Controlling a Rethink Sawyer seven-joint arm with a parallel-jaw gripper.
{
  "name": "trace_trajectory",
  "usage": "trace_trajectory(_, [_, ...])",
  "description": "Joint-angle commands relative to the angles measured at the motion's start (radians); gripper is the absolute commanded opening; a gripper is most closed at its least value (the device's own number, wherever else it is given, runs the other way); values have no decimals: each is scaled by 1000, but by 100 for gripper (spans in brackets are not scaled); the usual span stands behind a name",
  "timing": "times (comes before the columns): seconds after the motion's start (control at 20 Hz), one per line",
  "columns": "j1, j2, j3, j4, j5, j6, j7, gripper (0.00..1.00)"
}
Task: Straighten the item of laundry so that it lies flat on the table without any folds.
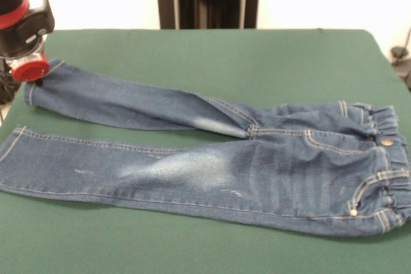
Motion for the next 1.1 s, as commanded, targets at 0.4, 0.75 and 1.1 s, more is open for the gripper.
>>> trace_trajectory(0.4, [8, 1, 80, 87, -42, -72, -245, 0])
trace_trajectory(0.75, [13, -8, 62, 77, -48, -26, -246, 0])
trace_trajectory(1.1, [22, -15, 42, 89, -29, 58, -225, 0])
